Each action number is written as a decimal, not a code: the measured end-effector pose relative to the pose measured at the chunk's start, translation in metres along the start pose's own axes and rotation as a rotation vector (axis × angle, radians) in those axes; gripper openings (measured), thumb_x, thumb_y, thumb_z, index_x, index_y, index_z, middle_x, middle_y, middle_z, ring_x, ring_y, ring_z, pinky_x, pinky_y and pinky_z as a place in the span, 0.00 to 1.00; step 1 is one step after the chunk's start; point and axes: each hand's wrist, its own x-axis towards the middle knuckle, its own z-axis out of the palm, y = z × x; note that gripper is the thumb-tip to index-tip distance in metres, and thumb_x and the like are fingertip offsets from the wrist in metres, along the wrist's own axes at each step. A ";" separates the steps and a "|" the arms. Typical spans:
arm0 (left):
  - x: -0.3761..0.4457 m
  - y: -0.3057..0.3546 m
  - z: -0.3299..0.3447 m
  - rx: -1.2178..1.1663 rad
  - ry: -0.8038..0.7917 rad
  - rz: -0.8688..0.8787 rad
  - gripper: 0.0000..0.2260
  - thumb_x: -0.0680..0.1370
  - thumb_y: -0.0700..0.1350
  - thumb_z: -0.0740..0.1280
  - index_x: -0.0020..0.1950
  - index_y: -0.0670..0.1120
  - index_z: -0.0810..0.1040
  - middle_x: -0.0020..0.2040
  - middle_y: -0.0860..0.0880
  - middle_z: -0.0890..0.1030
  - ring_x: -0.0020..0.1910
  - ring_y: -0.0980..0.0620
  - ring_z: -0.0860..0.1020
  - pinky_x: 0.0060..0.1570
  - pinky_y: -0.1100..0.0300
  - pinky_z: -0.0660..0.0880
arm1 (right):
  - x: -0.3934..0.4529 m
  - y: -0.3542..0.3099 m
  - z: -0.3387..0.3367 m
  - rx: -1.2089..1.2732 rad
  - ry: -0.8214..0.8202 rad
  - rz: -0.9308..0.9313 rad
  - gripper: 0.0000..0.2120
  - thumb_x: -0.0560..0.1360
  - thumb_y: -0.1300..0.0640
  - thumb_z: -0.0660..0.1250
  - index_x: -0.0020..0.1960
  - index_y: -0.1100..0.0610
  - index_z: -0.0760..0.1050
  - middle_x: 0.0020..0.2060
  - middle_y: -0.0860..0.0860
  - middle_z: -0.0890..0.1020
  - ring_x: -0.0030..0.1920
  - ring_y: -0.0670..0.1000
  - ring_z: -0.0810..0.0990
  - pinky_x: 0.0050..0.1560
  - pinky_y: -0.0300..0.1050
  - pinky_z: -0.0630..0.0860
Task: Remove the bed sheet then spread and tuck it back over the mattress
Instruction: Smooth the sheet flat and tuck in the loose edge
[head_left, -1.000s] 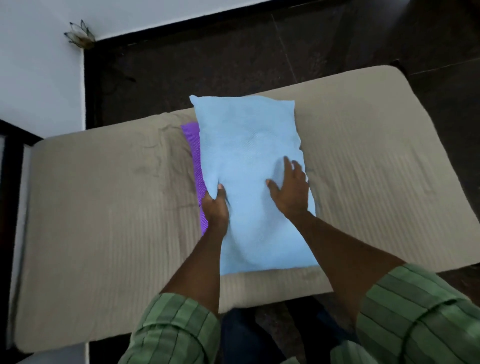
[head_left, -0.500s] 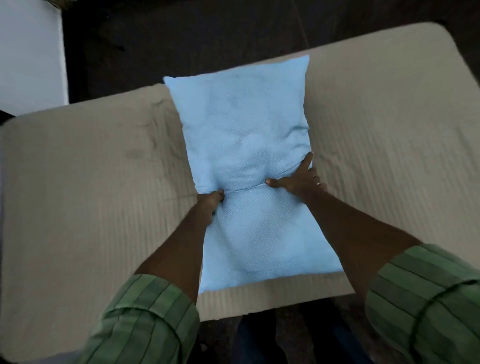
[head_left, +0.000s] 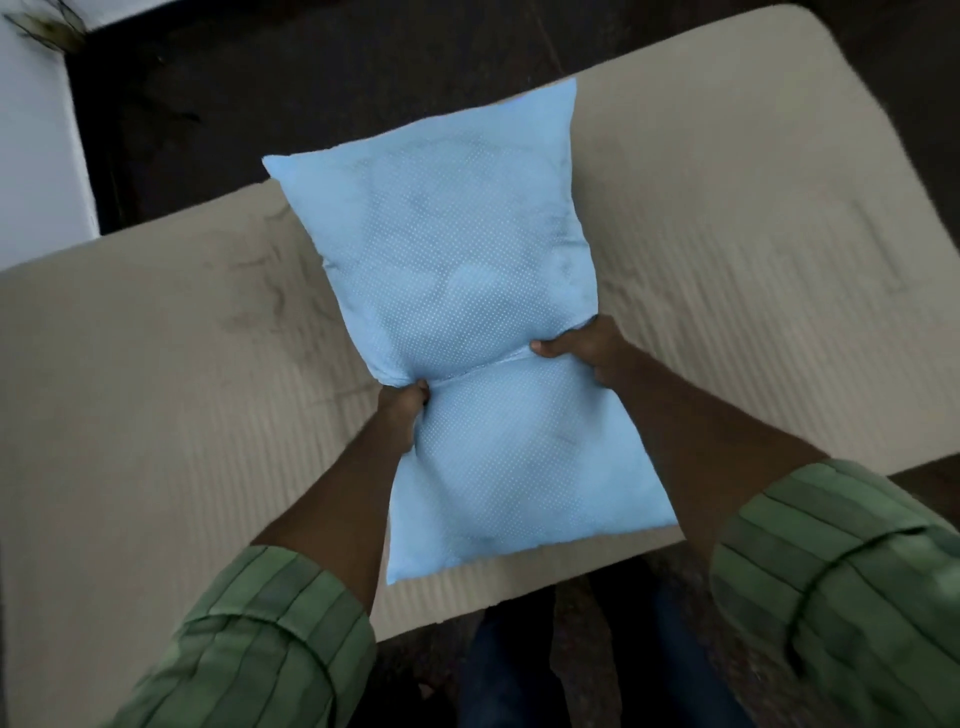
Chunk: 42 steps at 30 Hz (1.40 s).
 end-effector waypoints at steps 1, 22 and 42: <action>-0.010 0.004 0.002 -0.009 -0.002 0.013 0.13 0.81 0.40 0.68 0.65 0.41 0.79 0.60 0.44 0.82 0.59 0.44 0.79 0.62 0.49 0.77 | -0.005 0.001 -0.005 0.017 0.018 0.002 0.54 0.40 0.47 0.90 0.65 0.56 0.79 0.59 0.49 0.84 0.59 0.54 0.82 0.62 0.58 0.80; -0.198 0.153 0.347 0.117 -0.157 0.148 0.14 0.82 0.40 0.66 0.68 0.41 0.76 0.61 0.50 0.77 0.63 0.46 0.74 0.60 0.55 0.71 | -0.031 -0.077 -0.415 -0.107 0.177 -0.041 0.65 0.39 0.38 0.87 0.72 0.58 0.72 0.66 0.52 0.77 0.64 0.58 0.78 0.61 0.57 0.80; -0.304 0.161 0.534 0.925 0.100 0.693 0.29 0.77 0.42 0.69 0.76 0.43 0.65 0.75 0.43 0.65 0.73 0.42 0.67 0.71 0.50 0.65 | -0.067 -0.054 -0.503 -0.870 0.250 -0.201 0.40 0.81 0.40 0.63 0.83 0.56 0.48 0.83 0.58 0.48 0.82 0.61 0.48 0.78 0.63 0.53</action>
